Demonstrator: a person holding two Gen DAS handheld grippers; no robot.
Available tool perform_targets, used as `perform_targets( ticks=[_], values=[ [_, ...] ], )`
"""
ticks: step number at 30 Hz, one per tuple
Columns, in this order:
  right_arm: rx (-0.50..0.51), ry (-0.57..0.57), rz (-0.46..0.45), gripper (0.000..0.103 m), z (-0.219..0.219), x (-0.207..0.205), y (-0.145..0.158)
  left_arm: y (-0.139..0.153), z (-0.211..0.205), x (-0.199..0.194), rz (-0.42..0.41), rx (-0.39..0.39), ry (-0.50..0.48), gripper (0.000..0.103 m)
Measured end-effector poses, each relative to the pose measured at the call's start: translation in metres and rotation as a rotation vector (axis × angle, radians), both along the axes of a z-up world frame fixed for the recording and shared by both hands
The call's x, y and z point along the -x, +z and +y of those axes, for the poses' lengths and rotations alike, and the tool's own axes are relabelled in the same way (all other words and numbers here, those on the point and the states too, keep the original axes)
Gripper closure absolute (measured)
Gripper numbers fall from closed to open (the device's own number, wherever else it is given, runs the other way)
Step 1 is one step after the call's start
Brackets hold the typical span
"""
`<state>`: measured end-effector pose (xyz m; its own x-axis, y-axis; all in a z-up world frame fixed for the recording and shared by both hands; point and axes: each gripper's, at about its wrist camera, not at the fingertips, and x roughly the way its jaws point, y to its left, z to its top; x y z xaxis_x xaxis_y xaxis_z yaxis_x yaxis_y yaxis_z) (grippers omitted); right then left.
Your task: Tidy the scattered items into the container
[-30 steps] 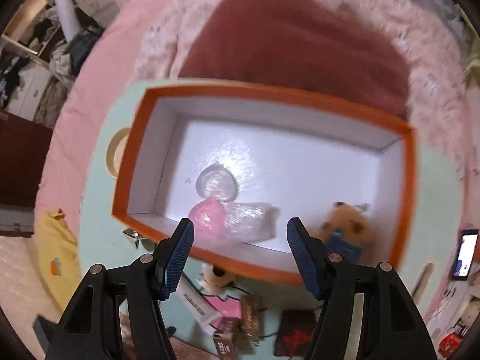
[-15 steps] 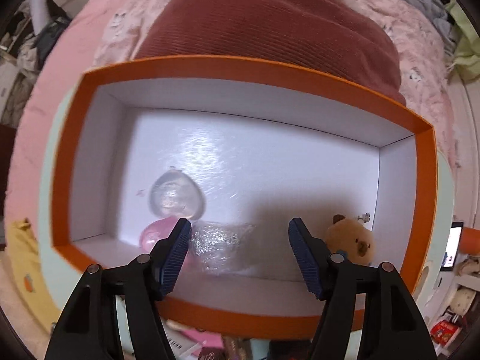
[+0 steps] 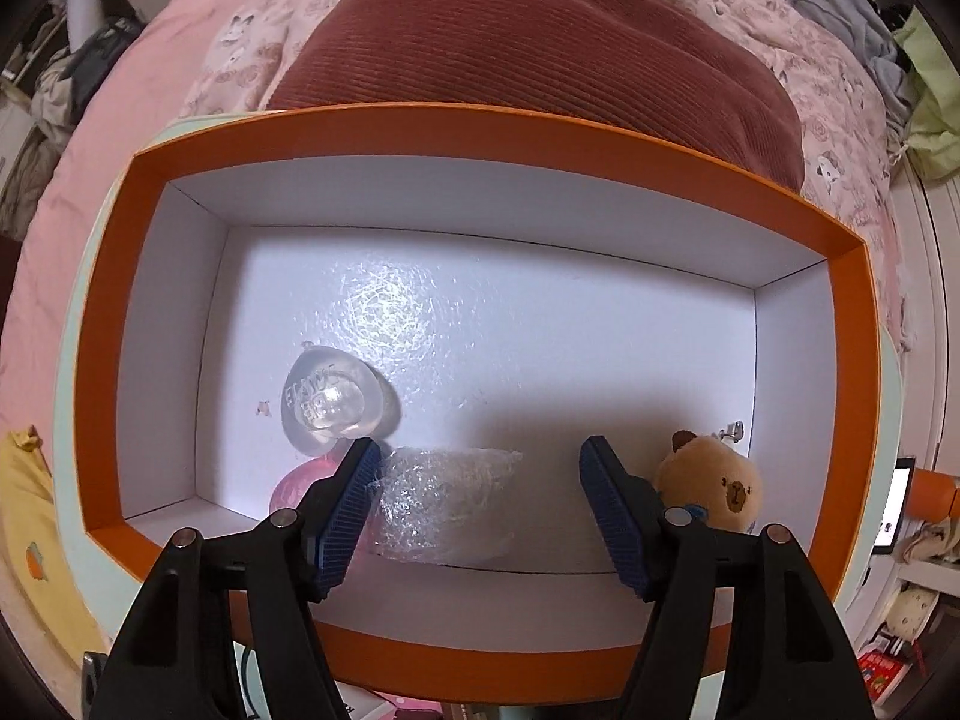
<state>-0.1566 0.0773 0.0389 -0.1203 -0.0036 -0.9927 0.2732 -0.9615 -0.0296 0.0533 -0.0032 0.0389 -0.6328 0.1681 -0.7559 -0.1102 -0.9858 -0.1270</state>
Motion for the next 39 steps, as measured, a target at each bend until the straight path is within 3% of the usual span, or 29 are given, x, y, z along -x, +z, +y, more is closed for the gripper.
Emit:
perform_targets(
  ticks=[8,15,20,25,30,31,34,39],
  values=[
    [0.072,0.008,0.021,0.035,-0.015,0.0,0.023,-0.003,0.0,0.003,-0.006,0.004,0.0,0.038],
    [0.047,0.069,-0.042,0.035,-0.03,-0.005,-0.004,-0.004,0.0,0.004,-0.011,0.01,-0.002,0.038],
    [0.005,0.087,-0.033,0.038,-0.034,-0.005,-0.002,-0.004,-0.002,0.002,-0.009,0.001,0.006,0.038],
    [0.005,0.089,-0.036,0.064,-0.034,-0.01,0.005,-0.004,-0.002,0.002,-0.008,-0.001,0.006,0.038],
    [-0.012,0.097,-0.022,0.072,-0.033,-0.016,0.01,-0.003,-0.002,0.001,-0.002,0.0,0.007,0.038],
    [-0.014,0.098,-0.02,0.083,-0.032,-0.017,0.011,-0.003,-0.002,0.0,-0.001,0.0,0.007,0.038],
    [-0.014,0.103,-0.024,0.089,-0.032,-0.018,0.011,-0.003,-0.002,0.0,0.0,-0.001,0.008,0.038],
    [-0.024,0.108,0.005,0.09,-0.032,-0.02,0.014,-0.003,-0.003,0.0,0.0,-0.004,0.009,0.038]
  ],
)
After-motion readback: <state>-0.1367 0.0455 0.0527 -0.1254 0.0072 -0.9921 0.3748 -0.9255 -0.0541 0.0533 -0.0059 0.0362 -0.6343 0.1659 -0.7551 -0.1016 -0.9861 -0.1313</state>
